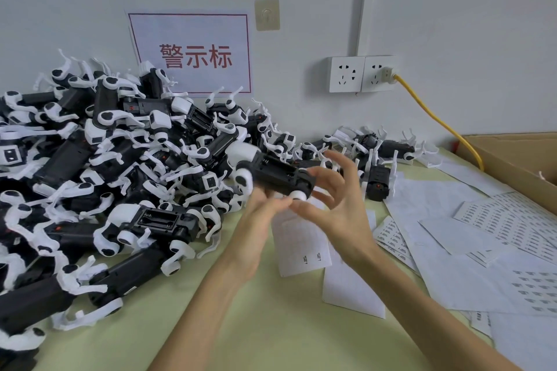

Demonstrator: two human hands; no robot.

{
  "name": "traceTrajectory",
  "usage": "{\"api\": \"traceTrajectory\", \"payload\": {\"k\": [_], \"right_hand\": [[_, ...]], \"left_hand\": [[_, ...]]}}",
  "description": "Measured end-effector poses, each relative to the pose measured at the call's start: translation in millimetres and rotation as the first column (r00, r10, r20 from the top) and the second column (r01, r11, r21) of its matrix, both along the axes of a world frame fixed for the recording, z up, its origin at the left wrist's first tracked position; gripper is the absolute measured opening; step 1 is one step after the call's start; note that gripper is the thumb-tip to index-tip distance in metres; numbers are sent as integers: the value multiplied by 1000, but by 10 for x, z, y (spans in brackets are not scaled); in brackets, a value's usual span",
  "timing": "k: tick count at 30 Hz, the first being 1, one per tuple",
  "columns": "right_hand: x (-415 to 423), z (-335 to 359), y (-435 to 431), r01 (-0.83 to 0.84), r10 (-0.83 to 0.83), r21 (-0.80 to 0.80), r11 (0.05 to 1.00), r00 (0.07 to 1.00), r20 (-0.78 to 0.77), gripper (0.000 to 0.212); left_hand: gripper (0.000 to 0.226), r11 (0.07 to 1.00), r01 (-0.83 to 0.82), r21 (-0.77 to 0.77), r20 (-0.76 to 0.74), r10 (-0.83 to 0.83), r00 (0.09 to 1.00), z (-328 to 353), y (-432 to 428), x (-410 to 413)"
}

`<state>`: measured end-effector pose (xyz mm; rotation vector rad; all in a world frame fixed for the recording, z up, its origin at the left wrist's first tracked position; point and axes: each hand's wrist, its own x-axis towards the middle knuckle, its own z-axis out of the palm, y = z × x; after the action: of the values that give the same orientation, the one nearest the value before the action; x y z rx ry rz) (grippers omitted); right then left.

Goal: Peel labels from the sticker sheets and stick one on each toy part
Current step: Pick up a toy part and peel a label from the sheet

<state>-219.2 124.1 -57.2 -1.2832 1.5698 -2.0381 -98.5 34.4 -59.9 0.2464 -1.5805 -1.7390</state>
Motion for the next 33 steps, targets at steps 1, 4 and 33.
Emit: {"api": "traceTrajectory", "payload": {"k": [1,4,33], "right_hand": [[-31,58,19,-19,21,-26,999,998,67,91],[-139,221,72,-119,166,-149,982,917,362,86],[-334,281,157,-313,311,13,950,947,78,15]], "left_hand": [[45,981,-13,-193,11,15,1000,-35,3,-2],[50,872,-40,-488,147,128,981,-80,-4,-49],[48,947,128,296,0,-134,991,-18,-48,-3]]}}
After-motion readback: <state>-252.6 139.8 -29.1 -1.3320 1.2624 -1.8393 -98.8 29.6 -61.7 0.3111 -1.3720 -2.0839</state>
